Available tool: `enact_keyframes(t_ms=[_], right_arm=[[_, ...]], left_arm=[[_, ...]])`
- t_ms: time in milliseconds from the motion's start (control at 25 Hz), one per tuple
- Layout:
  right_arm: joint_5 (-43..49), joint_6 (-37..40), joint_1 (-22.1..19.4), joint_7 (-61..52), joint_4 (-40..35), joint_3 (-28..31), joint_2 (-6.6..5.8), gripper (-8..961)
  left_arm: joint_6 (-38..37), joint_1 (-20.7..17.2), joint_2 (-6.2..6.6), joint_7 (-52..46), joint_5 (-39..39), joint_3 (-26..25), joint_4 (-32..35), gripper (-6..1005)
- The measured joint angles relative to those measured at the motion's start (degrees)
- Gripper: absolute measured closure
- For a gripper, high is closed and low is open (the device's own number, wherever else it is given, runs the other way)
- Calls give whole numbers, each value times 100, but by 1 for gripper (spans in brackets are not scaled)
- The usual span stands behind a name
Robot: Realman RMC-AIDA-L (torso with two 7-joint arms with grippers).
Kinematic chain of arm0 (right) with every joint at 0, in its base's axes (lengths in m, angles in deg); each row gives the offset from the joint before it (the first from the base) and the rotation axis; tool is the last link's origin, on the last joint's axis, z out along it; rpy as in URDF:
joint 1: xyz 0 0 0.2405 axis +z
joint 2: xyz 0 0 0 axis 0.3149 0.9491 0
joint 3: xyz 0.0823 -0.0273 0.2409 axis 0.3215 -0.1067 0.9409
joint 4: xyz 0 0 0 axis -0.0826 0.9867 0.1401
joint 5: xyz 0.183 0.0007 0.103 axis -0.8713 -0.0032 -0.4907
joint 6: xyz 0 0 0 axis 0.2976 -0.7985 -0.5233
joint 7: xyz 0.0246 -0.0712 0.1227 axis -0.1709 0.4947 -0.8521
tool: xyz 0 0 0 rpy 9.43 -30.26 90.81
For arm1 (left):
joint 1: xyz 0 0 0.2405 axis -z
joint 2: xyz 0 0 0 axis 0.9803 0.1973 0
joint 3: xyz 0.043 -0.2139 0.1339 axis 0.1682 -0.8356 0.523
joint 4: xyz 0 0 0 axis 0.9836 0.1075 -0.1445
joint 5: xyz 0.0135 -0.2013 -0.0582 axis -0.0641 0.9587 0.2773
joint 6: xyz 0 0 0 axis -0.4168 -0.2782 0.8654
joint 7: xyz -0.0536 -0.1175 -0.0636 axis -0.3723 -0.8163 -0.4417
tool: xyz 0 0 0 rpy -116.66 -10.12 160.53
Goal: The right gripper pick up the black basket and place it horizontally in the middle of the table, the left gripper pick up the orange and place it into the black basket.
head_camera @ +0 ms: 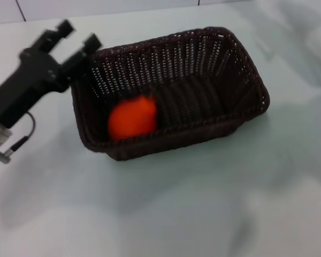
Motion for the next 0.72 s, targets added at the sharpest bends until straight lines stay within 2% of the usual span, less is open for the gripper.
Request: enact_keyframes(t_ms=[160,280,320,360,480,720], right_arm=[[-382,-74,4,573,46,14,81,25],[-683,-177,-12,1351,57,32,133,25],[-940,-239,-34,2000,142,40,158,25],[-940,-239,-34,2000,142,40,158,25],[-1402,-252,-69,3139,382,44,159,25],[-1898,-217,-136,3840,540,50,159,25]], left_arm=[[259,-346,-30,317,699,-125,30,233],[512,-632,-41,630,1226,-268,152,121],[594,-714,-41,701,1397,-336,229,84],[702,-778,-40,754,1539,-414,298,83],[1074,-1006,-32,829,1859,-727,427,78],[1561,-1296,-22,836,1962,-1475,715,77]])
